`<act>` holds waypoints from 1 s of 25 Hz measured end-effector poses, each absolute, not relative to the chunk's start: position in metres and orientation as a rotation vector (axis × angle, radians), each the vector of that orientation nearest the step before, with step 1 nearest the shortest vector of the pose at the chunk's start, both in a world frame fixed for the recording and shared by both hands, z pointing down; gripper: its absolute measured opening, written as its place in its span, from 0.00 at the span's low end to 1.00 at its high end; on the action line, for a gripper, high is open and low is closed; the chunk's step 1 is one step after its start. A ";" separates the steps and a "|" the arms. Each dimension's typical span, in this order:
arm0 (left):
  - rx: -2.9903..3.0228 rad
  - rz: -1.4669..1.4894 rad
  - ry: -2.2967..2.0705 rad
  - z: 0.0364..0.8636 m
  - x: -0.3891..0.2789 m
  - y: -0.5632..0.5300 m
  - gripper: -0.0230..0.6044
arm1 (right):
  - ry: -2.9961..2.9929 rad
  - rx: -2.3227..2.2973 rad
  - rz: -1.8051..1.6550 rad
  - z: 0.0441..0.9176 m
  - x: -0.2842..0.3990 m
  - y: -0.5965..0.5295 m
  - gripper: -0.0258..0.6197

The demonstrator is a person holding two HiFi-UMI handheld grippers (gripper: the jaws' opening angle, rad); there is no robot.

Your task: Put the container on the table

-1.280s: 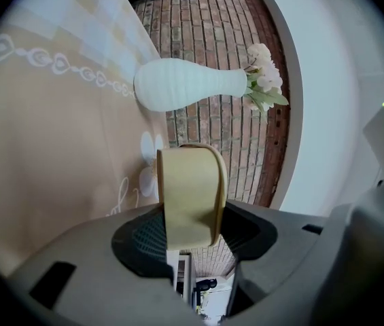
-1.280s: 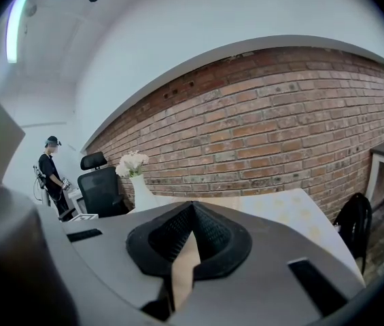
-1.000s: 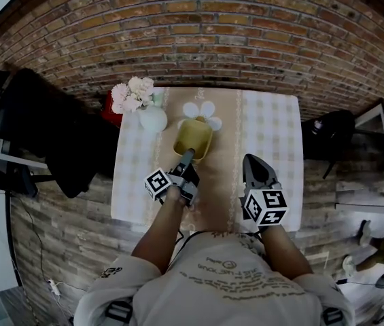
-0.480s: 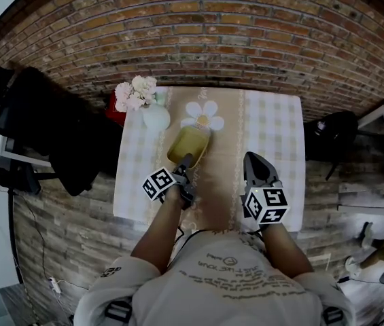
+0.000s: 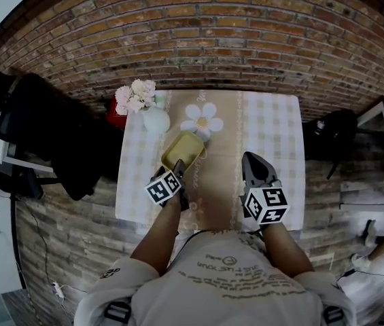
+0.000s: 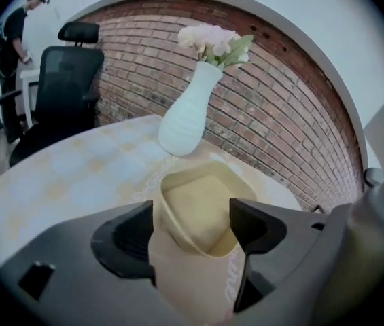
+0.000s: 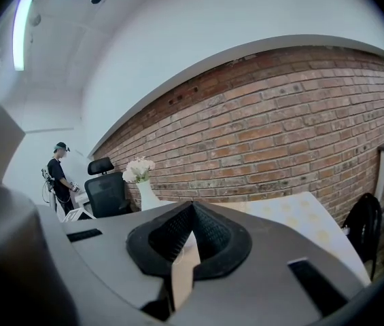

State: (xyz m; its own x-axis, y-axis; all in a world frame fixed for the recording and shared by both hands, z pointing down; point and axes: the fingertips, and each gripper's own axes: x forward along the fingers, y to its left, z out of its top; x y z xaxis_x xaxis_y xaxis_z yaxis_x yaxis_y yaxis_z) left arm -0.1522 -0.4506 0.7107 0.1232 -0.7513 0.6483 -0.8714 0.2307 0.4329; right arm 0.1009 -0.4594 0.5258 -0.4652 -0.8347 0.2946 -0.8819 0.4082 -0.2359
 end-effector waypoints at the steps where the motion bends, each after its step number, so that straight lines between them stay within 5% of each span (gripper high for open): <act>1: 1.548 0.183 -1.671 0.707 -0.157 -0.449 0.57 | -2.529 1.546 0.544 0.525 0.100 -0.459 0.04; 5: 1.620 0.218 -1.731 0.689 -0.165 -0.443 0.52 | -2.540 1.553 0.538 0.521 0.096 -0.456 0.04; 9: 1.721 0.317 -1.837 0.666 -0.172 -0.438 0.07 | -2.557 1.556 0.524 0.516 0.088 -0.452 0.04; 25: 2.161 0.268 -1.866 0.529 -0.174 -0.385 0.04 | -2.657 1.418 0.394 0.484 -0.011 -0.402 0.04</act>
